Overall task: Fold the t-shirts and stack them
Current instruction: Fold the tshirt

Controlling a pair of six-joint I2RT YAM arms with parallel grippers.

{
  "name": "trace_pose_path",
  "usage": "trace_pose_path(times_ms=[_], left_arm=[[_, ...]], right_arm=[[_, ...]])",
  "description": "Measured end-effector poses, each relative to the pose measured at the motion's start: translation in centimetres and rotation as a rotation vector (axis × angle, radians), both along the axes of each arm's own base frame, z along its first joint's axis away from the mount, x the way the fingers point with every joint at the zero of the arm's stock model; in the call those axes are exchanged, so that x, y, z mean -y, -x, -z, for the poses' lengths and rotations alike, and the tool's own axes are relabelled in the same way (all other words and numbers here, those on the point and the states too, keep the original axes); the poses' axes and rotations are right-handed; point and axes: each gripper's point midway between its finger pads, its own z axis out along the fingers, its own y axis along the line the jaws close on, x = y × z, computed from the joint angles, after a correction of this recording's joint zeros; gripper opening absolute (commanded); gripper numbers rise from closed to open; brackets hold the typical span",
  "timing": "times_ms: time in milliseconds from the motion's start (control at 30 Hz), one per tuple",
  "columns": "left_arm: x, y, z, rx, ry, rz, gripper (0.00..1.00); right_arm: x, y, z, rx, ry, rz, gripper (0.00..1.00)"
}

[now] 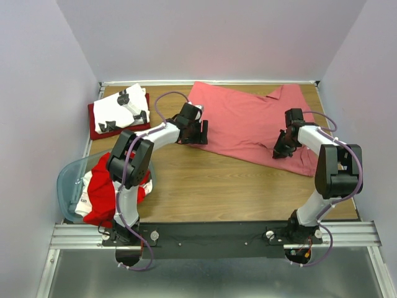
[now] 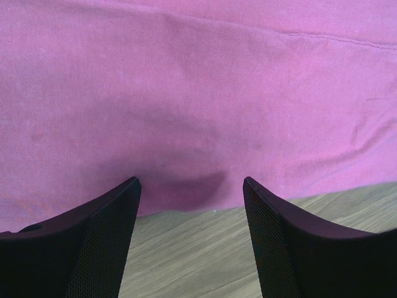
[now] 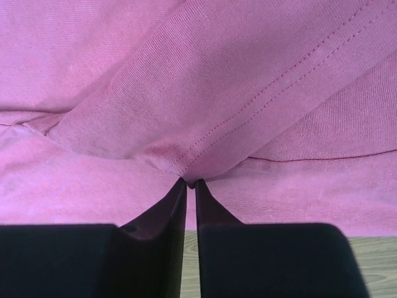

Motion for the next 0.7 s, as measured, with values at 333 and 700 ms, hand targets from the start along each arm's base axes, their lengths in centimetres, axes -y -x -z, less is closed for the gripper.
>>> trace_pose_path(times_ms=[333,700], left_arm=[[-0.1,0.1,0.1,0.021,0.011,0.000,0.75],[-0.1,0.2,0.1,0.036,0.019,0.000,0.75]], right_arm=[[0.0,-1.3,-1.0,0.036,0.001,-0.003,0.00],[0.1,-6.9,-3.9,0.146,0.010,-0.016,0.02]])
